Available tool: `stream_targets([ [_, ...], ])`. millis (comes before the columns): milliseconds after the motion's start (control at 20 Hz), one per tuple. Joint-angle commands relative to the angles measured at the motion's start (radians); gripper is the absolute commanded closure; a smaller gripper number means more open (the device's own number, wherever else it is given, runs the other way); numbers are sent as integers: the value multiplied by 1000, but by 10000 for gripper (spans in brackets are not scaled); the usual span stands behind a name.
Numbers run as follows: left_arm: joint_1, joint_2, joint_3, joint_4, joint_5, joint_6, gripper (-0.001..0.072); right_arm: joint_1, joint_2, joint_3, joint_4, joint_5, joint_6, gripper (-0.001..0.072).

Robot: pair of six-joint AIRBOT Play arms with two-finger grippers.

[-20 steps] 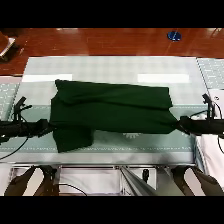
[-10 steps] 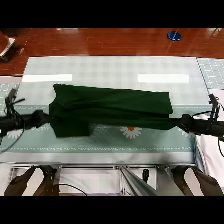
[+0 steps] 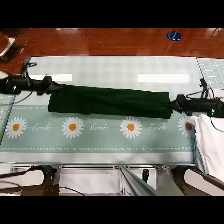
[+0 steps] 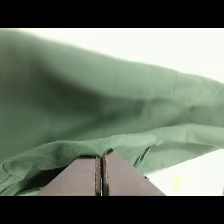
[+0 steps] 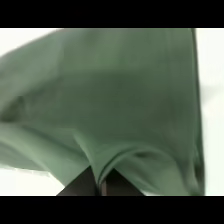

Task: Fold the shirts.

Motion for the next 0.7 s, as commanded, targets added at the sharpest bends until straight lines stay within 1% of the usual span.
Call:
stream_targets([
  [0, -31, -192, 230, 4, -43, -76, 690, 37, -176, 174, 11, -28, 57, 690],
  [100, -31, -249, 298, 47, -58, -109, 690, 37, -226, 239, 6, -20, 77, 689],
  [200, -31, -280, 306, 50, -62, -113, 688, 37, -257, 266, 6, -24, 89, 687],
  [250, -31, -293, 306, 55, -69, -113, 643, 37, -267, 267, 5, -32, 94, 610],
  [300, -31, -303, 306, 59, -82, -113, 424, 36, -275, 268, 1, -34, 97, 419],
  [350, -28, -310, 306, 68, -115, -113, 202, 36, -277, 268, 0, -28, 94, 289],
  [400, -18, -310, 312, 106, -150, -110, 196, 26, -276, 275, -16, -10, 95, 300],
  [550, 51, -277, 337, 300, -274, -137, 196, -54, -266, 308, -105, 112, 123, 300],
  [600, 86, -241, 326, 357, -277, -149, 196, -91, -252, 307, -155, 135, 135, 300],
  [650, 122, -196, 299, 375, -248, -156, 197, -119, -240, 307, -216, 145, 158, 300],
])
